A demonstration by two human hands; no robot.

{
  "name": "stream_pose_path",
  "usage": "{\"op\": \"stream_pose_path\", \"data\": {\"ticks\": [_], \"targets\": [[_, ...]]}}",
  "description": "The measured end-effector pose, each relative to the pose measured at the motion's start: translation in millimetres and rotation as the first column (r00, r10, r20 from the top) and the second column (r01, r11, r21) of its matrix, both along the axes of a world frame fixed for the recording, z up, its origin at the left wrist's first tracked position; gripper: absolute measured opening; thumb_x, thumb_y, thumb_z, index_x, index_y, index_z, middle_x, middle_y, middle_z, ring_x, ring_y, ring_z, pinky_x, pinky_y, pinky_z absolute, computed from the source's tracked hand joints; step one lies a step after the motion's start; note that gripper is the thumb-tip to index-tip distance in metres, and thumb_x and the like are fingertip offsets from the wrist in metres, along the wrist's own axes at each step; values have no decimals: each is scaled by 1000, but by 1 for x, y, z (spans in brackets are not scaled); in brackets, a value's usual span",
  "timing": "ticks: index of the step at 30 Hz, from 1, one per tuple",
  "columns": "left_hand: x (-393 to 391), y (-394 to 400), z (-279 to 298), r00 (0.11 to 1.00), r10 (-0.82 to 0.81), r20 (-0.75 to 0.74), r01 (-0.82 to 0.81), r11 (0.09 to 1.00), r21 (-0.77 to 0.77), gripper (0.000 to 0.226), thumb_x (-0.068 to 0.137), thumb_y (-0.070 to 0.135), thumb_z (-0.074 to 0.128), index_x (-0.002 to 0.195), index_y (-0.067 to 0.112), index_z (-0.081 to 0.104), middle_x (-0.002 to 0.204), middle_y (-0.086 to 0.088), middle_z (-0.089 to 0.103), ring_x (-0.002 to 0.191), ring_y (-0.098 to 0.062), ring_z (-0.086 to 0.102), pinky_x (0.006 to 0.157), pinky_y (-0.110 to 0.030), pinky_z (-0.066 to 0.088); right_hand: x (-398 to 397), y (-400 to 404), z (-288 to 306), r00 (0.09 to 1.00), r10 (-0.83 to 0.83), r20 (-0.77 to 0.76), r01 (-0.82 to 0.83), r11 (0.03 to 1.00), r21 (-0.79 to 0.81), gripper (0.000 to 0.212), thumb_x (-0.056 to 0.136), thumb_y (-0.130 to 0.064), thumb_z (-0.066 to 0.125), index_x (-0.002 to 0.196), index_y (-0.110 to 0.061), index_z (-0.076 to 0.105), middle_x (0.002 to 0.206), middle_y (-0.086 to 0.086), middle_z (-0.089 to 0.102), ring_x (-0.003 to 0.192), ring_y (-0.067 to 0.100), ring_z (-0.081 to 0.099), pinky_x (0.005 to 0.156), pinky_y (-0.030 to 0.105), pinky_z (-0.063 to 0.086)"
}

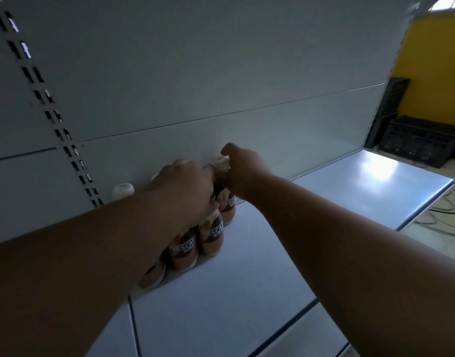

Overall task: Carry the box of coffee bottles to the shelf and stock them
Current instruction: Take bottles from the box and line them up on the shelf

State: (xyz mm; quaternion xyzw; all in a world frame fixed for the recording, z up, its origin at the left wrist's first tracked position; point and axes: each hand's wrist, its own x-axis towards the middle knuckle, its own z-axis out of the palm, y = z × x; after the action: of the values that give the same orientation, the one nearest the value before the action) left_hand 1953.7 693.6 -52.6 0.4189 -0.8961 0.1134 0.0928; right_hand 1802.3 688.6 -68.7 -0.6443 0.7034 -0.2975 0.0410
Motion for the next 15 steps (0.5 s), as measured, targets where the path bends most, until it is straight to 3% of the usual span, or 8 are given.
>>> {"op": "stream_pose_path", "data": {"ticks": [5, 8, 11, 13, 15], "targets": [[19, 35, 5, 992, -81, -94, 58, 971, -232, 37, 83, 41, 55, 112, 19, 53, 101, -4, 53, 95, -23, 46, 78, -35, 36, 17, 48, 13, 994, -62, -90, 50, 991, -121, 43, 83, -25, 70, 121, -15, 55, 114, 9, 58, 100, 25, 56, 75, 31, 47], [43, 68, 13, 983, -132, -129, 109, 979, -170, 41, 83, 40, 56, 116, 16, 56, 105, -5, 58, 96, -25, 50, 81, -37, 39, 35, 92, 28, 991, -60, -122, 38, 984, -176, 36, 86, -22, 64, 121, -15, 56, 114, 8, 58, 104, 25, 54, 76, 30, 44], [71, 113, 20, 950, -204, -238, 185, 978, -99, 30, 78, 34, 56, 99, 13, 59, 95, -8, 61, 92, -30, 55, 77, -42, 46, 57, 144, 42, 983, -68, -172, 40, 987, -158, 36, 87, -18, 60, 122, -14, 55, 117, 9, 57, 109, 27, 52, 85, 38, 48], [87, 144, 22, 932, -223, -285, 215, 975, -60, 14, 81, 27, 56, 91, 18, 59, 90, -5, 62, 88, -28, 56, 72, -39, 46, 73, 183, 50, 974, -93, -207, 61, 986, -157, 35, 86, -18, 60, 121, -14, 54, 115, 8, 57, 107, 28, 52, 84, 42, 49], [102, 176, 20, 927, -243, -286, 246, 969, -27, 14, 84, 28, 48, 88, 20, 59, 89, -2, 63, 85, -25, 57, 69, -35, 43, 89, 223, 57, 965, -123, -230, 85, 982, -168, 35, 87, -21, 58, 122, -14, 54, 115, 9, 56, 106, 28, 52, 82, 43, 49]]}}
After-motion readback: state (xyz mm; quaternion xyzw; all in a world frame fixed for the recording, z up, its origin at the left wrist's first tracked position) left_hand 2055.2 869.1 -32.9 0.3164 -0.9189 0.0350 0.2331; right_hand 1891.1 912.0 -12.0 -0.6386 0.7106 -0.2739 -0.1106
